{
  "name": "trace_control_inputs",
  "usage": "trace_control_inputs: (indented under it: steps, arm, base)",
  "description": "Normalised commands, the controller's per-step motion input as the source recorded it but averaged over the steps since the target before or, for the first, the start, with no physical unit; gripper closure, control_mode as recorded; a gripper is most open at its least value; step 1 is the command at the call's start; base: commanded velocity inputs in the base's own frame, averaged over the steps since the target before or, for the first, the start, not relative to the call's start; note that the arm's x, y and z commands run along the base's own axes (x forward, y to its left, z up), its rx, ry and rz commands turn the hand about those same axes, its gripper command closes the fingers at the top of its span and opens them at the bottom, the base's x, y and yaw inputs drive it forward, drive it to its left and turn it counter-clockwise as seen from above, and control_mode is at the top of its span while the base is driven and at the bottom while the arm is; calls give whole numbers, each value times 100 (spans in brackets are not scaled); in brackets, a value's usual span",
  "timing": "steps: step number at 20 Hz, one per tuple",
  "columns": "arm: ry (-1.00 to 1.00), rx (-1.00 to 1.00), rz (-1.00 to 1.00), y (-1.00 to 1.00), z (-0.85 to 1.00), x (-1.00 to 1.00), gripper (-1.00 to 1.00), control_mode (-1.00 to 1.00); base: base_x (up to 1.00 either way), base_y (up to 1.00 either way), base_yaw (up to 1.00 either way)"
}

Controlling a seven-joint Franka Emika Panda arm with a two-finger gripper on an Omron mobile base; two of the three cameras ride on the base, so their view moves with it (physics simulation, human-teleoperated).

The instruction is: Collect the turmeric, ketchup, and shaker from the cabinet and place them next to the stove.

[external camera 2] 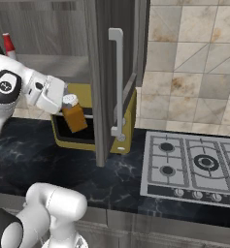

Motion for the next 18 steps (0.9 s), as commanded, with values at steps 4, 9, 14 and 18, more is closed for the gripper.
trace_control_inputs:
  steps: [4,9,14,18]
  arm:
    - [0,7,-2,-44,-44,0,100,-100]
    - [1,9,0,-47,-48,0,100,-100]
    - [1,8,0,-44,-49,9,100,-100]
    - [7,5,0,-42,-48,29,100,-100]
  base:
    - [0,0,0]
    - [0,0,0]
    - [0,0,0]
    - [0,0,0]
